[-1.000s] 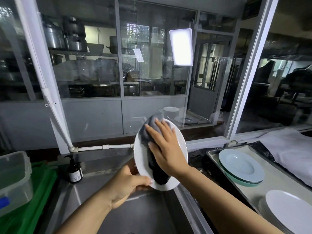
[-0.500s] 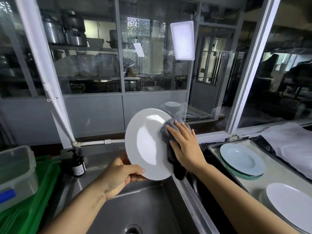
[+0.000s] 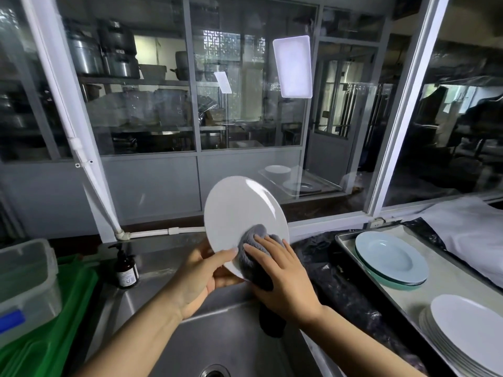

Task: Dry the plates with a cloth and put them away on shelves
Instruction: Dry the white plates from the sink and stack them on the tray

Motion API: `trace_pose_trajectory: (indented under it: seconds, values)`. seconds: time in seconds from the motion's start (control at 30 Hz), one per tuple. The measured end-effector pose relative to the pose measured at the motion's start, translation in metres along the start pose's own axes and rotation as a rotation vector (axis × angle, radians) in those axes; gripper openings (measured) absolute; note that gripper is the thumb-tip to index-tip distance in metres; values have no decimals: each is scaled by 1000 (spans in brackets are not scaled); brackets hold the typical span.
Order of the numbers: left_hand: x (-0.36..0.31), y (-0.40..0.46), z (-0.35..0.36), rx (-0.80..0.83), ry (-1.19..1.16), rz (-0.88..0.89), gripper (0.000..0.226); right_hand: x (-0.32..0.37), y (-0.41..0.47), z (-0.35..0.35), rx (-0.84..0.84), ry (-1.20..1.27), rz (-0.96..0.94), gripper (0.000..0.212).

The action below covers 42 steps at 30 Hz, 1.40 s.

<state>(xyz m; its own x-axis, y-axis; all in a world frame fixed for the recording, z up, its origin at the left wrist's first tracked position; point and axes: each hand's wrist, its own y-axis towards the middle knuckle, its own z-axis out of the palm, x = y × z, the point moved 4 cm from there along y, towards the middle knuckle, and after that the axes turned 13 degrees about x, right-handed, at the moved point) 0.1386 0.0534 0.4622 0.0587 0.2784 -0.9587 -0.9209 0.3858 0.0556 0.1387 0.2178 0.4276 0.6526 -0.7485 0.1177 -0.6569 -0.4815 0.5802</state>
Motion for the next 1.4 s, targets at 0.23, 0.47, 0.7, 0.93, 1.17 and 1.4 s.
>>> trace_pose_trajectory:
  seconds: [0.23,0.47,0.7,0.93,1.17,1.4]
  values:
    - [-1,23,0,-106,302,-86,9,-1,11,-8,25,-116,85,49]
    - [21,44,-11,-31,406,-121,66,-21,15,-23,139,385,400,48]
    - [84,32,-64,-108,370,-393,99,-43,-6,-19,93,1097,484,57]
    - [83,32,-72,-135,-18,-181,45,-57,-12,-27,31,1399,552,62]
    - [52,26,-52,-50,-85,-50,69,-75,-11,-14,-169,1023,663,43]
    - [32,19,-25,-32,206,58,55,-69,18,-17,-78,563,481,66]
